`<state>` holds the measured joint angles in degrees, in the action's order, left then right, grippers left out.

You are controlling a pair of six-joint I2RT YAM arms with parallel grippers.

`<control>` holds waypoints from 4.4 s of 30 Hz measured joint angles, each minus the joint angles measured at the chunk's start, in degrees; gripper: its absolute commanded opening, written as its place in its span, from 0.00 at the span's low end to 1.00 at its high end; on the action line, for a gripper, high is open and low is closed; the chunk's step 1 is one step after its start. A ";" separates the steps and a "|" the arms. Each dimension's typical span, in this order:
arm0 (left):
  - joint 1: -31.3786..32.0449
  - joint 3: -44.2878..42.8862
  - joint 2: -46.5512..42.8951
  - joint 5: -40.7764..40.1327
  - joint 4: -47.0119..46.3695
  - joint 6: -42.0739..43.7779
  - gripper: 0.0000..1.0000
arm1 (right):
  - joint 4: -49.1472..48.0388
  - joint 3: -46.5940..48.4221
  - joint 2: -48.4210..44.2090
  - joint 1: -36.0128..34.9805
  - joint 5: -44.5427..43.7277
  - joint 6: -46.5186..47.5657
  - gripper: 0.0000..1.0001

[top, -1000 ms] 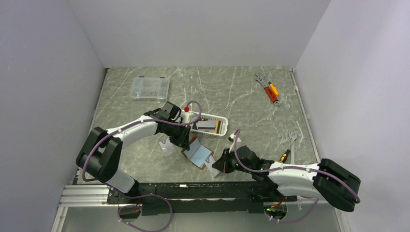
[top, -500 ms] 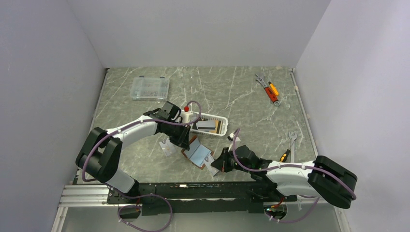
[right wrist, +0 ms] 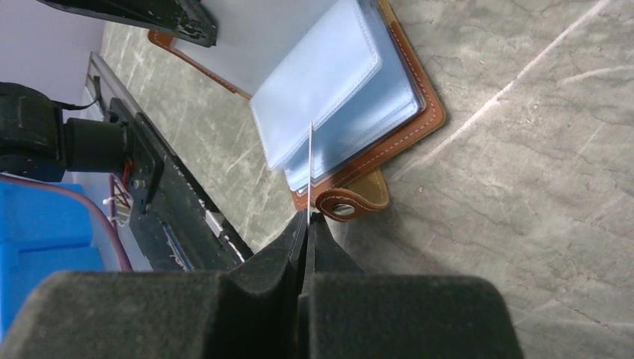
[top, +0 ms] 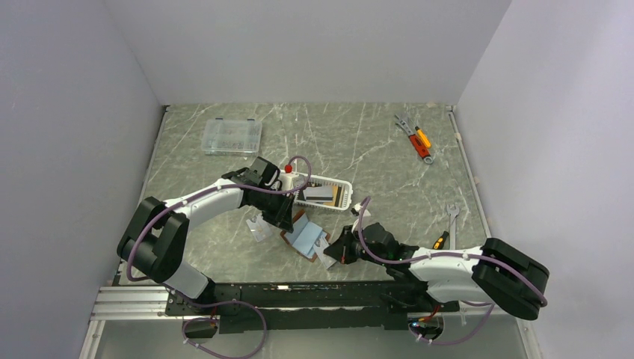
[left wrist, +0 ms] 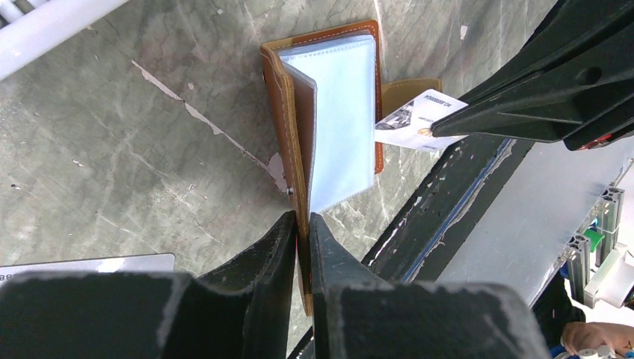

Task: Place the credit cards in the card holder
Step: Open the card holder at the center of the board, then insert the credit card into the card holder.

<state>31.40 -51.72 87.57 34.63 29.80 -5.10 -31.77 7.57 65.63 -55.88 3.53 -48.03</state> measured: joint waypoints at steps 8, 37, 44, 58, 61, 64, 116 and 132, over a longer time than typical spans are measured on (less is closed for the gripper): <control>-0.09 0.00 0.02 0.00 0.00 0.00 0.17 | -0.04 1.07 -1.36 0.04 0.04 0.02 0.00; -7.48 2.01 -1.53 4.68 -0.44 -0.50 0.54 | -5.40 11.56 15.87 2.14 6.16 1.40 0.00; -7.48 2.01 -1.53 4.17 -0.44 -0.28 0.44 | -6.43 12.28 18.36 2.23 7.37 1.38 0.00; -5.62 7.08 -1.53 -1.20 -4.09 -1.55 0.21 | -2.84 14.08 17.86 2.25 7.52 1.60 0.00; -5.53 9.55 -1.51 0.31 -5.60 -2.73 0.26 | -1.14 14.08 17.59 2.34 7.54 1.60 0.00; -5.53 11.41 -1.51 2.64 -6.99 -3.76 0.35 | 0.07 14.08 17.59 2.62 7.56 1.57 0.00; 20.13 11.13 -7.87 -18.08 -1.60 54.84 0.23 | 19.78 17.35 9.84 7.65 10.10 7.34 0.00; 26.23 12.02 -7.19 -18.93 -3.02 48.92 0.11 | 15.43 10.99 4.85 7.74 5.29 -0.83 0.00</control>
<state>57.63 -39.70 80.38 15.70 26.79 43.81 -16.34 18.57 70.48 -48.14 8.82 -48.86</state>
